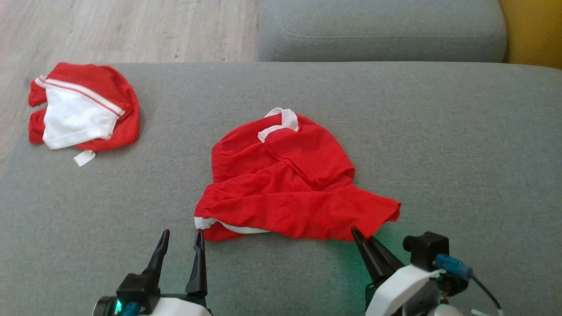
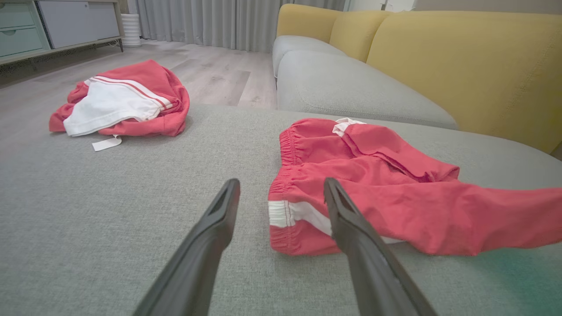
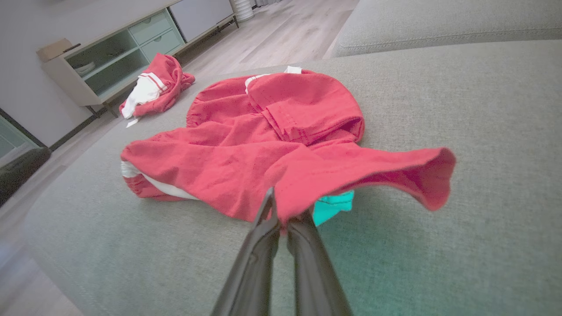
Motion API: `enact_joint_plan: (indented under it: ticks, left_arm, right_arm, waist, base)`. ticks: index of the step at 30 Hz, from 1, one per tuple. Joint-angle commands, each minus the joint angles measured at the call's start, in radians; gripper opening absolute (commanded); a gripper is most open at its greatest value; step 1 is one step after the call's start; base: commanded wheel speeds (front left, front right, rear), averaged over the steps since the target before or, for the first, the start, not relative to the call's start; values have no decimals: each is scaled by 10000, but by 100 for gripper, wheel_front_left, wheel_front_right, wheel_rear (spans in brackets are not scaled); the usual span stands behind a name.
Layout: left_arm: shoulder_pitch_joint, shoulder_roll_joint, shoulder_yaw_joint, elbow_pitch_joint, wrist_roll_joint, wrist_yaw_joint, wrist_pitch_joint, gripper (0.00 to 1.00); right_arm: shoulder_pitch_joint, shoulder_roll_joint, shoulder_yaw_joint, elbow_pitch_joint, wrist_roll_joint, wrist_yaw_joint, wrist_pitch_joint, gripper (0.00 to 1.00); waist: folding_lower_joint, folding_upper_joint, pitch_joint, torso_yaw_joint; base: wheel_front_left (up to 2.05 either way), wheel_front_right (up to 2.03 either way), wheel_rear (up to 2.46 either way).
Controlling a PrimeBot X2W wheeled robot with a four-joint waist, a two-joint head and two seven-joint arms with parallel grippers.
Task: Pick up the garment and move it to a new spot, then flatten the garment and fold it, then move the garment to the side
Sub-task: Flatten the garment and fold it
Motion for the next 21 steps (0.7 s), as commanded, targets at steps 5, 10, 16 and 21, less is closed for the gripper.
enact_joint_plan:
  ticks: [5,10,16,21]
  left_arm:
    - [-188,232,539,-411,-65,124,-134,100]
    - [-314,224,523,-451,-43,80,-162,100]
    - [-654,102,370,-408,42,-52,-174,100]
    - [-921,-51,266,-300,104,-163,-216,100]
  right_arm:
    - [212,-39,-11,-2622,919,77,1163,0]
    - [-487,-39,-1051,-2350,1320,77,1653,0]
    - [-2301,-39,-1803,-107,1432,77,1887,0]
    - [-3778,-39,-2101,1811,1248,77,1916,0]
  waist:
    - [0,0,-100,-96]
    - [0,0,111,99]
    - [0,0,558,697]
    - [0,0,941,1260]
  base:
    - [0,0,0]
    - [0,0,0]
    - [0,0,0]
    - [0,0,0]
